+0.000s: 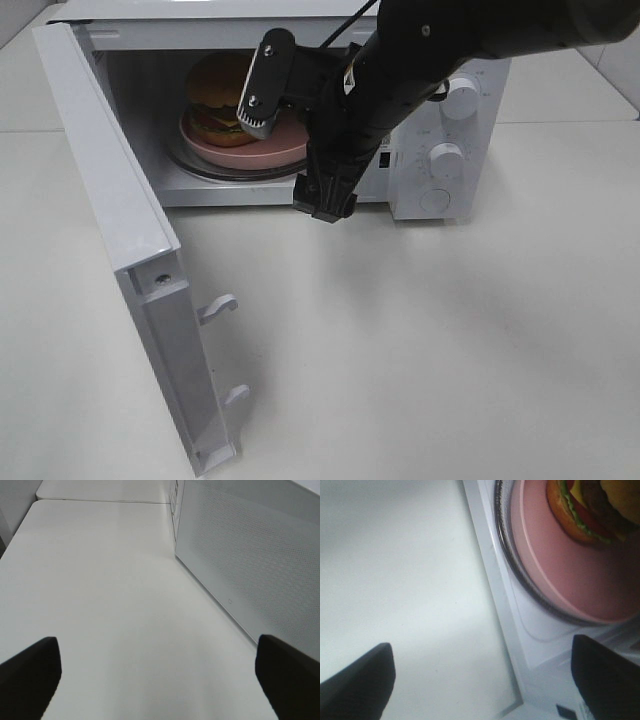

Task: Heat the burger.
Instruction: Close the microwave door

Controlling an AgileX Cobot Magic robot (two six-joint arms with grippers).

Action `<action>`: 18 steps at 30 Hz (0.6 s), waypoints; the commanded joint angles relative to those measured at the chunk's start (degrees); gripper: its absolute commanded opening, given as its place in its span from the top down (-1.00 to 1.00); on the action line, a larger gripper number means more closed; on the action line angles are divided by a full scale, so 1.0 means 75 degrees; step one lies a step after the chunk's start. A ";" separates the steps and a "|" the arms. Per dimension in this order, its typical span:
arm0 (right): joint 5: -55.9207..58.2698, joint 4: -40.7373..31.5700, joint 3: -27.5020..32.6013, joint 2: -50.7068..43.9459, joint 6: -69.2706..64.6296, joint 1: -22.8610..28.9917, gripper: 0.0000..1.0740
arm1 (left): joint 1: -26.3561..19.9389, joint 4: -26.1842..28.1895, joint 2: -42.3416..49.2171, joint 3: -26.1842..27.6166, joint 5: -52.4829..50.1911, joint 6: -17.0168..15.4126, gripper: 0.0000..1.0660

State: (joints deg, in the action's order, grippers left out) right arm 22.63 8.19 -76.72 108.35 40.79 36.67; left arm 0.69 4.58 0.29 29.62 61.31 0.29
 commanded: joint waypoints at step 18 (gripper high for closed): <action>0.3606 0.0222 0.0038 -0.1268 -0.4882 0.0000 -0.45 | 0.0046 0.0023 0.0115 0.0000 0.0000 0.0015 -0.83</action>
State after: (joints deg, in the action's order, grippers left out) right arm 46.24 9.63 -76.66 99.69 5.67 36.67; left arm 0.69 4.58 0.29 29.62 61.31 0.29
